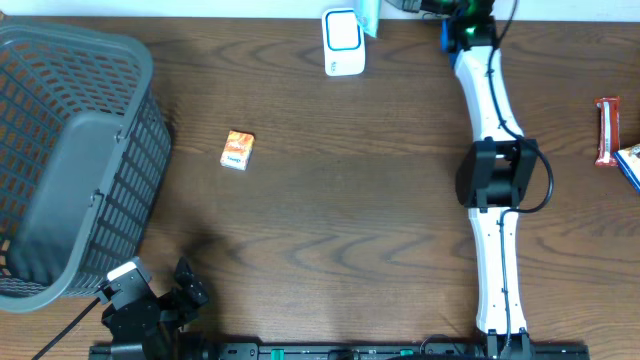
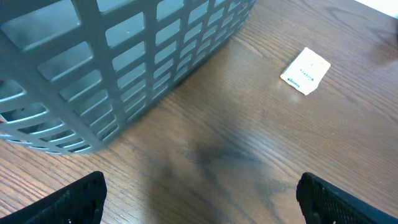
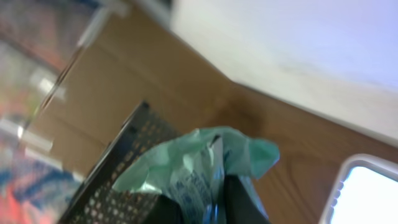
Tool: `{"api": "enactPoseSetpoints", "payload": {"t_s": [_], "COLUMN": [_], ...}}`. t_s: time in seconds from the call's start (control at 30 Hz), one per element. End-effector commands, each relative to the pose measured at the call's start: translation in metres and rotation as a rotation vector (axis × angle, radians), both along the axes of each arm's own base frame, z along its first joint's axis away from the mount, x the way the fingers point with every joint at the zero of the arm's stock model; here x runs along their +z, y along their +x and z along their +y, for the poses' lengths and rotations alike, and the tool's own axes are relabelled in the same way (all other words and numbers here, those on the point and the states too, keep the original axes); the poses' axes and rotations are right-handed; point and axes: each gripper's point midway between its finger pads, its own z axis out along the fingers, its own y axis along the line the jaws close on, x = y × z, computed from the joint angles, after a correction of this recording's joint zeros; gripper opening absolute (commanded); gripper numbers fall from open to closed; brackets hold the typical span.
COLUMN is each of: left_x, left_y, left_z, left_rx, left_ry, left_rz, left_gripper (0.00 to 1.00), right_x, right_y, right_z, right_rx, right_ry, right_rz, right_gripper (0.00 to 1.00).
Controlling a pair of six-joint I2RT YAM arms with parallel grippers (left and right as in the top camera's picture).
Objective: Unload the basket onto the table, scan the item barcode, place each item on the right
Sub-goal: 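Carry the wipes pack right to the far right edge, then open the right gripper to release the wipes pack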
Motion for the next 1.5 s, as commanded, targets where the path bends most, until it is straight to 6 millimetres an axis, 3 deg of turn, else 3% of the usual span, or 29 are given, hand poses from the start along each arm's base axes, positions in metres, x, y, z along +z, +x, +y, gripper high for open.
{"api": "enactPoseSetpoints", "payload": {"t_s": [0.0, 0.17, 0.33, 0.4, 0.53, 0.73, 0.8, 0.87, 0.93, 1.0, 1.03, 1.07, 1.1, 1.23, 1.33, 1.47], "left_x": [0.001, 0.001, 0.001, 0.001, 0.001, 0.001, 0.001, 0.001, 0.001, 0.001, 0.001, 0.001, 0.001, 0.001, 0.001, 0.001], "left_y": [0.0, 0.0, 0.0, 0.0, 0.0, 0.0, 0.0, 0.0, 0.0, 0.0, 0.0, 0.0, 0.0, 0.0, 0.0, 0.0], "left_z": [0.001, 0.001, 0.001, 0.001, 0.001, 0.001, 0.001, 0.001, 0.001, 0.001, 0.001, 0.001, 0.001, 0.001, 0.001, 0.001], "left_rx": [0.008, 0.008, 0.008, 0.008, 0.008, 0.008, 0.008, 0.008, 0.008, 0.008, 0.008, 0.008, 0.008, 0.008, 0.008, 0.008], "left_ry": [0.002, 0.002, 0.002, 0.002, 0.002, 0.002, 0.002, 0.002, 0.002, 0.002, 0.002, 0.002, 0.002, 0.002, 0.002, 0.002], "left_rz": [-0.002, -0.002, -0.002, -0.002, -0.002, -0.002, -0.002, -0.002, -0.002, -0.002, -0.002, -0.002, -0.002, -0.002, -0.002, -0.002], "left_gripper": [0.98, 0.98, 0.98, 0.98, 0.98, 0.98, 0.98, 0.98, 0.98, 0.98, 0.98, 0.98, 0.98, 0.98, 0.98, 0.98], "right_x": [-0.014, -0.084, -0.107, -0.114, -0.115, -0.089, -0.088, -0.095, -0.108, -0.119, -0.123, -0.126, -0.128, -0.126, -0.117, -0.094], "right_y": [0.022, 0.026, 0.008, 0.0, -0.027, -0.096, -0.112, -0.127, -0.139, -0.148, -0.152, -0.157, -0.162, -0.179, -0.171, -0.144], "right_z": [-0.021, -0.066, -0.118, -0.156, -0.246, -0.386, -0.412, -0.431, -0.446, -0.458, -0.464, -0.469, -0.473, -0.474, -0.449, -0.355], "right_rx": [-0.153, -0.335, -0.477, -0.599, -0.868, -1.235, -1.303, -1.362, -1.364, -1.337, -1.325, -1.315, -1.306, -1.257, -1.194, -0.93], "right_ry": [-0.096, -0.393, -0.725, -0.896, -1.253, -1.841, -1.89, -1.822, -1.732, -1.651, -1.614, -1.586, -1.571, -1.525, -1.399, -1.015], "right_rz": [-0.051, 0.119, 0.196, 0.263, 0.391, 0.569, 0.637, 0.735, 0.828, 0.894, 0.921, 0.945, 0.969, 1.031, 1.01, 0.936], "right_gripper": [0.02, 0.01, 0.01, 0.01, 0.01, 0.01, 0.01, 0.02, 0.05, 0.16, 0.37, 0.72, 0.84, 0.96, 0.99, 0.99]}}
